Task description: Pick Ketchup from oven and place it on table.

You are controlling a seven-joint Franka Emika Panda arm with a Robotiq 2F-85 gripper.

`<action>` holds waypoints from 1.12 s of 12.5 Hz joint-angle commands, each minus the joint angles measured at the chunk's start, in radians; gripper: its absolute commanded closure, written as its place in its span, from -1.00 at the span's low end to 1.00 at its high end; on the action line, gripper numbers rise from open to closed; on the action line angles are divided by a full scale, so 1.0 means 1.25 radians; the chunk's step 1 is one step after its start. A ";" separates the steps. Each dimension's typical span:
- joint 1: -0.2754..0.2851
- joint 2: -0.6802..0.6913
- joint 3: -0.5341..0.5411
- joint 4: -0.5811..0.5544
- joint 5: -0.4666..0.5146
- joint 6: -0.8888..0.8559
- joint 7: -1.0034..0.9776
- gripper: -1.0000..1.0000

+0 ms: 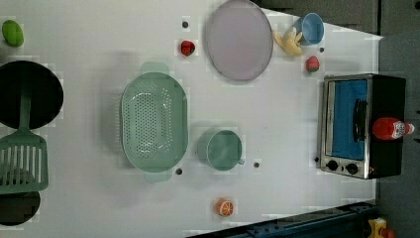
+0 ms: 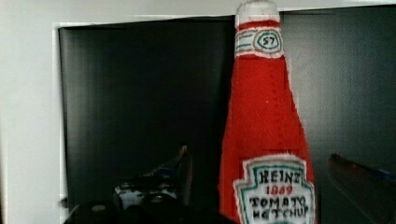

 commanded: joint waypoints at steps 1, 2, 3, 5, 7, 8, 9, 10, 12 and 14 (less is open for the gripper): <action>0.003 -0.008 0.013 -0.024 0.032 0.013 0.011 -1.00; 0.001 -0.002 0.013 -0.028 0.037 0.013 0.011 -1.00; 0.000 0.000 0.015 -0.033 0.040 0.013 0.011 -1.00; 0.001 -0.002 0.016 -0.035 0.042 0.013 0.010 -0.26; 0.002 -0.006 0.016 -0.027 0.041 0.013 0.010 -0.21; 0.006 -0.014 0.016 -0.014 0.038 0.012 0.010 -0.21; 0.009 -0.021 0.016 0.001 0.031 0.011 0.010 -0.21; 0.018 -0.041 0.017 0.038 0.002 -0.016 0.010 -0.21; 0.041 -0.078 0.023 0.097 -0.046 -0.108 0.009 -0.21; 0.096 -0.156 0.072 0.169 -0.047 -0.297 0.009 -0.21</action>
